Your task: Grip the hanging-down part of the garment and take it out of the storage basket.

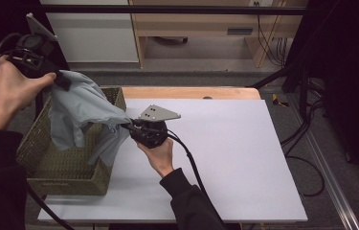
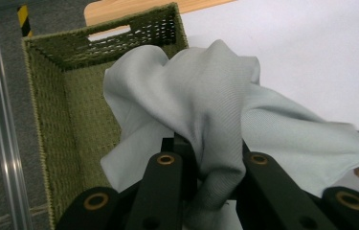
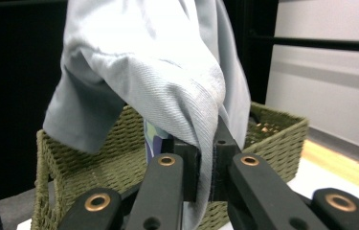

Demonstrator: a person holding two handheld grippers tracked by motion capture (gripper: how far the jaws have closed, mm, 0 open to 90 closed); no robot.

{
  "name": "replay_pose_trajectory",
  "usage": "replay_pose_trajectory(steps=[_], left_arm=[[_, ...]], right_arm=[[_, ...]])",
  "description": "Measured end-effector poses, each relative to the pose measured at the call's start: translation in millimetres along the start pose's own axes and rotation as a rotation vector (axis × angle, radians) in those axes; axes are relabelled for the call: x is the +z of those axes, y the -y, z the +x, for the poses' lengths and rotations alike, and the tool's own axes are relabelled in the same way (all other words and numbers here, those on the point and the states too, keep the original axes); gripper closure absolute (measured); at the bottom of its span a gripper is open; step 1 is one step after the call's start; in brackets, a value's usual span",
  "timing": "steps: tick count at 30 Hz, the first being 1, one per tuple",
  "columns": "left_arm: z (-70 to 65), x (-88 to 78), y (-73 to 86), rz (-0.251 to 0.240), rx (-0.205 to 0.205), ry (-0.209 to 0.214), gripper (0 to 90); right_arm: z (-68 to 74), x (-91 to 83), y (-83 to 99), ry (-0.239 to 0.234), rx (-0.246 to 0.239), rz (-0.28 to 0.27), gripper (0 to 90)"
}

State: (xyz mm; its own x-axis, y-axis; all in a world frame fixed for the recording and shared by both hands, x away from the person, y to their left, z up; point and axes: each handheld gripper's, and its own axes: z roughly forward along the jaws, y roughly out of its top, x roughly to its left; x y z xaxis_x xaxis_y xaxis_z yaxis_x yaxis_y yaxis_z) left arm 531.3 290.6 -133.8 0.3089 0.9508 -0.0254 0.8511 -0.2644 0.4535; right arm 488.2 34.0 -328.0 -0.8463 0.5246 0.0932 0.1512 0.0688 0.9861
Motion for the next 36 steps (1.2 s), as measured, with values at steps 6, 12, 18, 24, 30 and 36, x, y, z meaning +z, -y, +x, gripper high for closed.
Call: replay_pose_trajectory(steps=[6, 12, 18, 24, 30, 36], left_arm=[[-5.8, 4.5, -1.3, 0.002, 0.014, 0.016, 82.3], [-12.8, 4.6, -1.5, -0.003, 0.034, 0.034, 82.3], [-17.3, 3.2, -2.0, -0.012, 0.041, 0.046, 82.3], [-20.2, 1.7, -2.5, -0.016, 0.044, 0.051, 82.3], [-23.9, 1.5, -3.2, -0.023, 0.052, 0.071, 82.3], [-26.0, 1.5, -4.1, -0.024, 0.057, 0.068, 82.3]], right_arm=[[-2.5, -22.0, -16.6, 0.035, -0.033, -0.024, 86.4], [-0.7, -36.9, -28.1, 0.074, -0.062, -0.046, 86.4], [0.6, -45.4, -38.0, 0.121, -0.085, -0.099, 86.5], [2.2, -50.5, -49.4, 0.150, -0.109, -0.128, 86.5], [2.1, -56.1, -62.1, 0.176, -0.126, -0.159, 86.6], [3.6, -58.1, -68.1, 0.183, -0.135, -0.165, 86.6]])
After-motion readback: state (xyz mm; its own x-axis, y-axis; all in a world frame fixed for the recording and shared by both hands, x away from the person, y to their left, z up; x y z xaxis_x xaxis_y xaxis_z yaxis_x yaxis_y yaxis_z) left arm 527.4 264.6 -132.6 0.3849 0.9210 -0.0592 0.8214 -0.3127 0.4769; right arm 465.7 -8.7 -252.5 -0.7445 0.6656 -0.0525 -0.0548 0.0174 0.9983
